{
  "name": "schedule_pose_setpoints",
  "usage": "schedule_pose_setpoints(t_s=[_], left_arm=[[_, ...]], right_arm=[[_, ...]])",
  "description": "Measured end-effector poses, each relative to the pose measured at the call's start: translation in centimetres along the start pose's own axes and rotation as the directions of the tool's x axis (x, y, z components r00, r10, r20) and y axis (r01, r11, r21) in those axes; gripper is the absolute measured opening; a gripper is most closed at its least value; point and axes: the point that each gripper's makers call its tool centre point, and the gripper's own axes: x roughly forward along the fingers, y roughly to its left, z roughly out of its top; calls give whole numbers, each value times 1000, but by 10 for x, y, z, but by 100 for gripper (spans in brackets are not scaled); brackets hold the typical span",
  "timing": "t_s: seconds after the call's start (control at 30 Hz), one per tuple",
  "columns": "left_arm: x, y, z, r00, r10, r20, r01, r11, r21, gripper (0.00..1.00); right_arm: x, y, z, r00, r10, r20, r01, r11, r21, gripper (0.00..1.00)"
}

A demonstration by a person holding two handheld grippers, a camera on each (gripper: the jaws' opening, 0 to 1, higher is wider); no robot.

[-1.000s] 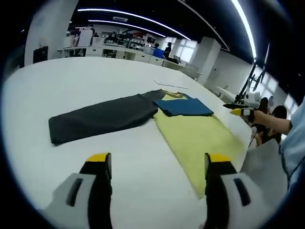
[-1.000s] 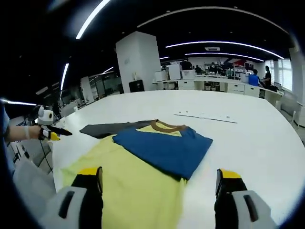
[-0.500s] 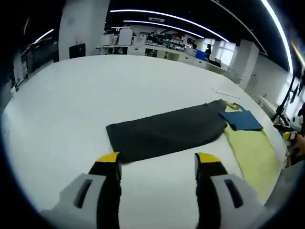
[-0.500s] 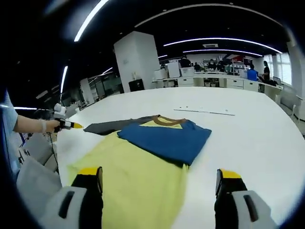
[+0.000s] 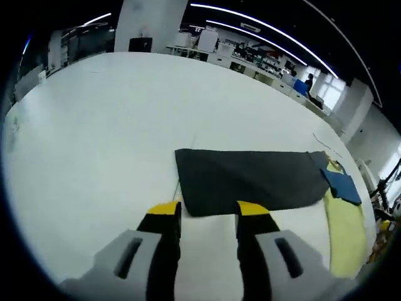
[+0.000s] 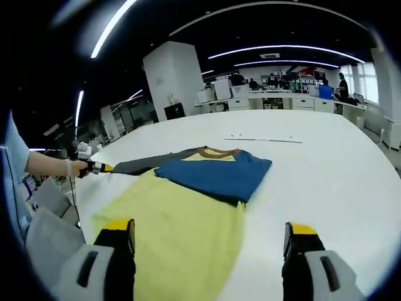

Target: Fold the garment on the visible template until the final outline fits inside the template.

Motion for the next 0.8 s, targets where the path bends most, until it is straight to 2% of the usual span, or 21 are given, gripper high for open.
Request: schedule_pose_setpoints(t_s=[0.1, 0.23, 0.27, 0.33, 0.43, 0.6, 0.7, 0.8], left_arm=[[3, 12, 2, 1000, 21, -1, -21, 1000, -22, 18], [14, 27, 6, 1000, 12, -5, -12, 999, -44, 10], [17, 25, 6, 1000, -13, -10, 12, 997, -82, 8], [17, 28, 9, 1000, -17, -20, 16, 996, -84, 1], [15, 23, 18, 999, -41, -6, 41, 996, -80, 0], [11, 0, 37, 991, -119, 55, 124, 987, -101, 0], [4, -33, 53, 972, -216, 91, 221, 974, -49, 0], [1, -58, 62, 957, -274, 97, 276, 961, -12, 0]], right_arm=[[-2, 1, -1, 1000, 1, 1, -1, 1000, 10, 100], [-3, 2, -4, 1000, 1, -1, -1, 1000, 12, 100], [-3, 3, -4, 1000, 4, -2, -4, 1000, 15, 100], [-2, 5, -3, 1000, 11, 2, -11, 1000, 20, 100], [-3, 5, 1, 1000, 10, 8, -10, 1000, 8, 100], [-3, 5, 3, 1000, 13, 24, -13, 1000, 13, 100], [-4, 5, 2, 999, 16, 29, -16, 1000, 17, 100], [-4, 6, 1, 999, 19, 33, -20, 1000, 22, 100]])
